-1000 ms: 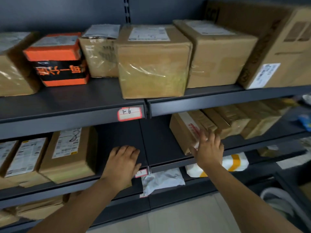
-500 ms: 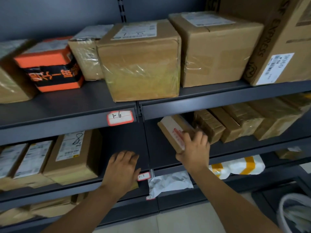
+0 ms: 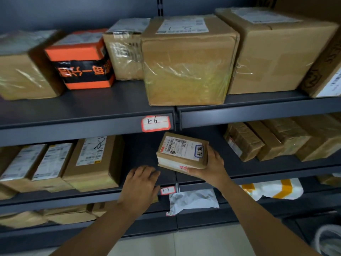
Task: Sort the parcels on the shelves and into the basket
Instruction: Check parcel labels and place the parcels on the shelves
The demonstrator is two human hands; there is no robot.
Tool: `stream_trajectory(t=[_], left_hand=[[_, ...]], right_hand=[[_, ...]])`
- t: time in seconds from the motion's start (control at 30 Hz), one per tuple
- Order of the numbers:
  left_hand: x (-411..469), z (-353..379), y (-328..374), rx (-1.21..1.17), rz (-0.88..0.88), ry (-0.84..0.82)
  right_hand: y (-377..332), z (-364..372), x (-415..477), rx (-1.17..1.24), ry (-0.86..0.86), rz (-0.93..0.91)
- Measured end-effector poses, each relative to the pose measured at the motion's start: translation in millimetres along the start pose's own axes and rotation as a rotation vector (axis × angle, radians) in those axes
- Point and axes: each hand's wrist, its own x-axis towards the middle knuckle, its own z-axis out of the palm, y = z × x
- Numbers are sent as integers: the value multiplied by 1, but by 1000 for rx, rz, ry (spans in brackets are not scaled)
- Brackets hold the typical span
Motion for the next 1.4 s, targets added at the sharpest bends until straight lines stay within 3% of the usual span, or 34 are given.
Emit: stream_trajectory(t=[0.27,0.5,0.73,0.87,1.0,1.07,1.2,1.4], left_hand=[[-8,-1,-20,-4,-20,1],[-20,-3,-38,1,-58,-13],[-25,-7,-41,-87,-65,-68],[-16,-15,-20,-433,-206,-293],[-5,-43,15,-1181,-628,-539],[-9,-57,31,-1513,-735,-659],[-22,-72,50,-1729,-678,-634],[-53,-107,104,-1674,-428,-635]], right_hand=[[-13,-9,13,-86,-110,-39],[-21,-11,42,-353,-299,-40],[-25,22,-8,-173,-13,-6],[-22,32,-51,-10,146,61],[-28,29,-107,44,264,90],[-35,27,-141,50,301,83],[-44,27,-205,-20,389,61],[-24,8,-308,114,430,238]])
